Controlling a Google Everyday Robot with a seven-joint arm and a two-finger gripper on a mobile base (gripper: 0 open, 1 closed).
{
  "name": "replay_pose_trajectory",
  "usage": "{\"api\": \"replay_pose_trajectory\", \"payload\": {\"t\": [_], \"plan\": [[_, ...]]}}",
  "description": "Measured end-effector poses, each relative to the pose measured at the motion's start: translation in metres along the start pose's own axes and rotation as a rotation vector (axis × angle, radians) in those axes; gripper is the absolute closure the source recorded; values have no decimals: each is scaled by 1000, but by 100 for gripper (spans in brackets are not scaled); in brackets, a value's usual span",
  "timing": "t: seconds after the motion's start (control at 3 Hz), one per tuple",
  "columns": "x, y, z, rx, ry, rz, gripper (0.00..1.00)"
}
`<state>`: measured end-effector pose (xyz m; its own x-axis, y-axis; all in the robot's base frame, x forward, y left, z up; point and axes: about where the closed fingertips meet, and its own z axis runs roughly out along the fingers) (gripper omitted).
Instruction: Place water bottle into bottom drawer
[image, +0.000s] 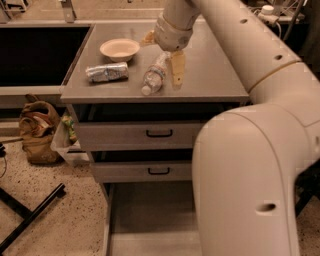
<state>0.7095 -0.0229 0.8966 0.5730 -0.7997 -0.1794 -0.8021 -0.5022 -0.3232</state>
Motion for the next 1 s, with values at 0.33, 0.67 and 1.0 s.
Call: {"api": "replay_pose_trajectory", "payload": {"t": [0.33, 0.67, 1.0], "plan": [[-5, -23, 17, -9, -4, -52, 0], [-5, -33, 19, 19, -2, -53, 0], [1, -33, 27, 33, -13, -26, 0]]}}
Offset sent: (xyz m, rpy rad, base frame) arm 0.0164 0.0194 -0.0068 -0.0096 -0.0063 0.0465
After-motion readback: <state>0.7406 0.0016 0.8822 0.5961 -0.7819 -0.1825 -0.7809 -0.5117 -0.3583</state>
